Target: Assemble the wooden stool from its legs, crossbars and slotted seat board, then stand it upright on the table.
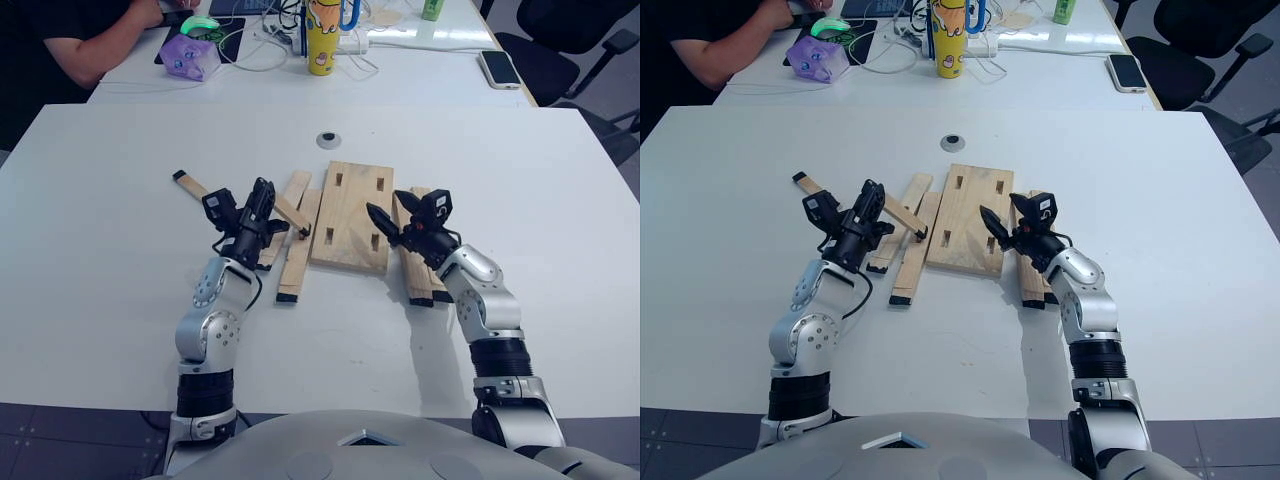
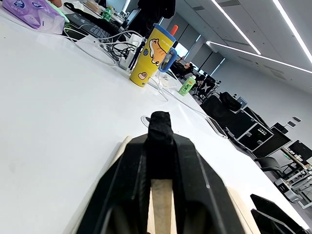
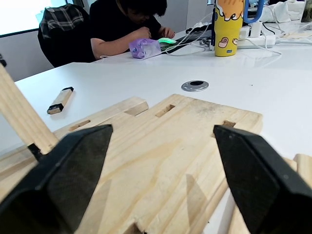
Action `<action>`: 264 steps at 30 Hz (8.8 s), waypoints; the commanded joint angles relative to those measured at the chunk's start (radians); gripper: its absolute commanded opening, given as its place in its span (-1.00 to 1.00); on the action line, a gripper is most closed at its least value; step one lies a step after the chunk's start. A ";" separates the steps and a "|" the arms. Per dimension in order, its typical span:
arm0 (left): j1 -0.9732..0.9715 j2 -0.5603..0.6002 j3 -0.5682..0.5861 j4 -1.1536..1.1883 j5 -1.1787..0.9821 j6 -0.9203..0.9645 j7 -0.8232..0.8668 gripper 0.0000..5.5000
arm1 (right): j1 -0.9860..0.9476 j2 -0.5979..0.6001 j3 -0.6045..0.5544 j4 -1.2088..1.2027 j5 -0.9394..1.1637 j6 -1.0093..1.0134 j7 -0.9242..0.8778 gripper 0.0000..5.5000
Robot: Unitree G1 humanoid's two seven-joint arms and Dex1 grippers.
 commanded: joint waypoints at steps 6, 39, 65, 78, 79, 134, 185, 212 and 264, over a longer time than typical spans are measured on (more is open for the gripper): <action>0.001 -0.011 0.006 0.003 0.032 0.009 0.024 -0.84 | -0.007 0.003 -0.009 0.009 -0.003 -0.003 -0.011 0.39; 0.080 0.132 -0.276 0.036 0.552 0.053 0.072 -0.84 | 0.094 0.008 0.052 -0.129 -0.017 0.070 -0.052 0.39; 0.024 0.094 -0.162 -0.077 0.525 -0.222 -0.009 -0.04 | 0.061 0.032 0.053 -0.059 -0.022 0.019 -0.060 0.39; -0.205 0.109 -0.059 -0.044 0.460 -0.215 -0.049 -0.23 | 0.036 0.059 0.051 0.010 -0.044 -0.026 -0.071 0.39; -0.238 0.116 -0.048 -0.037 0.453 -0.203 -0.054 -0.28 | 0.033 0.061 0.051 0.014 -0.046 -0.029 -0.072 0.39; -0.402 0.071 -0.025 0.121 0.399 -0.016 -0.048 -0.99 | -0.011 0.104 0.065 0.069 -0.077 -0.077 -0.066 0.39; -0.343 0.111 -0.147 0.200 0.479 0.144 -0.045 -0.99 | -0.016 0.106 0.080 0.069 -0.075 -0.073 -0.064 0.39; 0.066 0.117 -0.100 -0.429 0.300 0.372 -0.036 -0.02 | -0.033 0.109 -0.064 -0.009 0.007 -0.011 -0.186 0.39; 0.076 0.097 -0.164 -0.244 0.318 0.852 0.093 0.38 | -0.067 0.122 -0.145 0.106 0.020 0.073 -0.263 0.39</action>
